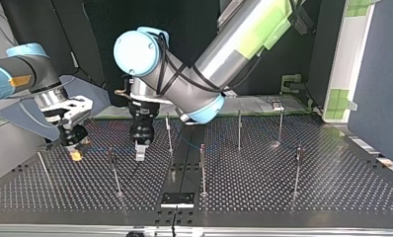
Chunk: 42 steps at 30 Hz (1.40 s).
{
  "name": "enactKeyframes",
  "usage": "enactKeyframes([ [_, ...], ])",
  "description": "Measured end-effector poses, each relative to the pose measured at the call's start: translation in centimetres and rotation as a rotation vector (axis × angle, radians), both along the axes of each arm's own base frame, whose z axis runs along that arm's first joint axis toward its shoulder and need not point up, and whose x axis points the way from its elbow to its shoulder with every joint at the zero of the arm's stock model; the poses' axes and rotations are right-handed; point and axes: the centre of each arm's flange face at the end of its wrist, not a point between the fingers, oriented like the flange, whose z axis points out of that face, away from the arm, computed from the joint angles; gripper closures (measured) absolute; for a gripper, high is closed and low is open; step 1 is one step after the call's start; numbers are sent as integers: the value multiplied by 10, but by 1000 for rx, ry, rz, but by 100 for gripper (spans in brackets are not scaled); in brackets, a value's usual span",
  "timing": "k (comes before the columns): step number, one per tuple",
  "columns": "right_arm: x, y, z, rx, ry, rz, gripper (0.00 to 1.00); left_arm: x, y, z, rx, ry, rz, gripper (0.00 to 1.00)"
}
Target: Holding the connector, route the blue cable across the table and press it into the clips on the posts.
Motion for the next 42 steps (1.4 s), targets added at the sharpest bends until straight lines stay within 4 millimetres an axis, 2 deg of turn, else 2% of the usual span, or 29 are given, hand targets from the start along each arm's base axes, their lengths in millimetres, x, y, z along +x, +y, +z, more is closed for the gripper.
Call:
enactKeyframes([
  [13, 3, 2, 0, 1, 0, 6, 100, -41, 41, 20, 10, 8, 37, 0],
  [21, 5, 3, -1, 3, 1, 9, 100, -66, 54, 33, -31, -24, 31, 0],
  [36, 9, 4, -2, 3, 2, 15, 100, -134, 78, 55, -184, -88, 23, 0],
  [39, 9, 4, -2, 3, 3, 14, 100, -141, 79, 50, -194, -96, 12, 0],
  [42, 9, 3, -3, 3, 5, 14, 100, -140, 73, 28, -181, -85, 1, 0],
])
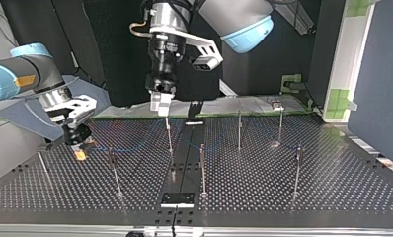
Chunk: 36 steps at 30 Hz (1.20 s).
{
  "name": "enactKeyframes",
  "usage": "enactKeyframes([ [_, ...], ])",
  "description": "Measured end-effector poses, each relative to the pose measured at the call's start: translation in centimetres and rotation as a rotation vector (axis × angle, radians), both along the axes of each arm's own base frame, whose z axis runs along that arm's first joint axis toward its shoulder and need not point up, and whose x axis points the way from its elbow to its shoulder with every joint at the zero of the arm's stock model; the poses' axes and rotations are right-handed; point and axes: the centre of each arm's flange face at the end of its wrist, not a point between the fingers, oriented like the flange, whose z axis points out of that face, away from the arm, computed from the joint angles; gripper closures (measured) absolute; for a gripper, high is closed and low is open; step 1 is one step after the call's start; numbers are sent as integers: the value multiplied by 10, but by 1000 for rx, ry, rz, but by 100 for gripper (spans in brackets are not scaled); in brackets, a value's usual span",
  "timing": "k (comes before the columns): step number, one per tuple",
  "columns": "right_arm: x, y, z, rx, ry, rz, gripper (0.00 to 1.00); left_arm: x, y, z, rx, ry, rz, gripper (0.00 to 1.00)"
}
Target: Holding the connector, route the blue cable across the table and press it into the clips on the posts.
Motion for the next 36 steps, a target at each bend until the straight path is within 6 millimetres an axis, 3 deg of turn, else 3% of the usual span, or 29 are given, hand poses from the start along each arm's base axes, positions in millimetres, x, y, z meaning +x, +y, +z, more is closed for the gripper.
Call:
enactKeyframes([
  [7, 0, -1, -1, -1, 2, -1, 100, 10, -12, -69, 20, 54, -21, 0],
  [13, 0, -1, -2, -1, 3, -2, 100, 10, -13, -109, 43, 78, -21, 0],
  [36, -8, -7, -5, 6, 4, -33, 100, -8, 31, -195, 0, 100, 85, 0],
])
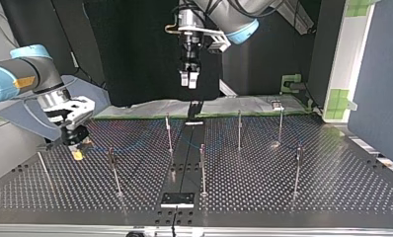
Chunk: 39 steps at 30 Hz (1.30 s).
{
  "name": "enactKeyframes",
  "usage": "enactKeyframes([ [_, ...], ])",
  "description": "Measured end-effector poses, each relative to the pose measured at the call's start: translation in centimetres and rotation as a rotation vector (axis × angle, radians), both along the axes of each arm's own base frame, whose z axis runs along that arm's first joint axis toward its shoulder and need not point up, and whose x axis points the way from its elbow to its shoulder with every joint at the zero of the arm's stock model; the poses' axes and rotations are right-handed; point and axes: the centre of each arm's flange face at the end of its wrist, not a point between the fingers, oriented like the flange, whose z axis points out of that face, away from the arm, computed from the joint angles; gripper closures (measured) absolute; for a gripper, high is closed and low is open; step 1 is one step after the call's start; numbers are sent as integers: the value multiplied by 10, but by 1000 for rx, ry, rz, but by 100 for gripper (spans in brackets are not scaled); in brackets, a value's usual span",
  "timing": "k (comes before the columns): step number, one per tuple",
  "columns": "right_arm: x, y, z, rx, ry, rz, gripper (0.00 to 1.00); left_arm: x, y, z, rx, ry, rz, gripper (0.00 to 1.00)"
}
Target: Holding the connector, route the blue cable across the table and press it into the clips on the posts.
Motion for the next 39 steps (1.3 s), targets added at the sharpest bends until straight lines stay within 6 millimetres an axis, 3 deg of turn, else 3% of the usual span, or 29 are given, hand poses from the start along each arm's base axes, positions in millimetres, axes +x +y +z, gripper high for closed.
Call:
enactKeyframes([
  [18, -2, -1, -2, 5, -1, -9, 100, -25, 37, -57, -39, 2, 4, 0],
  [31, 0, -1, -3, 9, 0, -18, 100, -58, 68, -101, 35, 59, -11, 0],
  [39, 1, 0, -3, 8, 2, -16, 100, -68, 78, -112, 72, 84, -9, 0],
])
